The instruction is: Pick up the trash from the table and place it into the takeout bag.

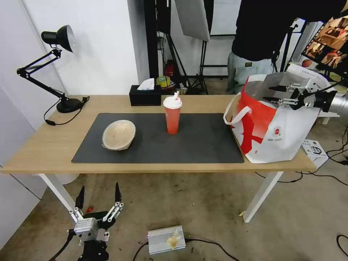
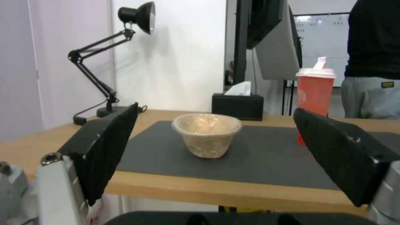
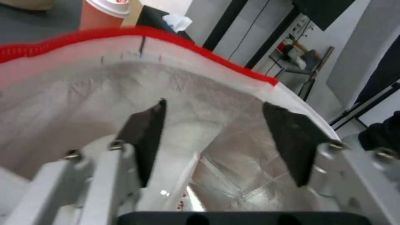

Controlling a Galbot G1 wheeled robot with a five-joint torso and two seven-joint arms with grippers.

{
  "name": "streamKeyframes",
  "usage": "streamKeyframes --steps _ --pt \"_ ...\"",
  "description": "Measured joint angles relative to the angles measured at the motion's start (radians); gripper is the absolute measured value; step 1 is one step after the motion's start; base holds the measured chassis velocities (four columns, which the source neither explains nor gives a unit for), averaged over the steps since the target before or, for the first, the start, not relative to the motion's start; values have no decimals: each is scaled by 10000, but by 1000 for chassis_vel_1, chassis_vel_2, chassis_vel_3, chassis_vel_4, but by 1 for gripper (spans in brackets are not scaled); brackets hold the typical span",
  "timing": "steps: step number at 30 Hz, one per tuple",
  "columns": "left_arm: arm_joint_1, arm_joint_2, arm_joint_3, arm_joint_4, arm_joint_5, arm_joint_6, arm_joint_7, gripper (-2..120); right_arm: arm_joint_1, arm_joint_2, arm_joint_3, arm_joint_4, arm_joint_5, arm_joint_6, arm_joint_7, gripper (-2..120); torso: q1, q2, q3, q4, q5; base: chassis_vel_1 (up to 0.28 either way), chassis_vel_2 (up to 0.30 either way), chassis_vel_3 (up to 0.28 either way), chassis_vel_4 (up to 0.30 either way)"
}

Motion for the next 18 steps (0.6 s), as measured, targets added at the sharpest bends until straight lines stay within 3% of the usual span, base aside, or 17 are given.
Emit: streamKeyframes --steps 8,14,18 --pt "39 -5 7 -27 22 -35 0 100 1 -22 -9 159 -8 -5 120 97 0 0 0 0 0 0 0 0 0" --pt "48 -2 -8 -41 22 -41 0 100 -106 -26 110 298 84 -14 276 100 0 -1 0 0 0 0 0 0 0" --pt "52 -3 -26 -45 19 -50 -1 100 -424 -84 303 843 830 -13 1551 100 -1 0 0 -1 1 0 0 0 0"
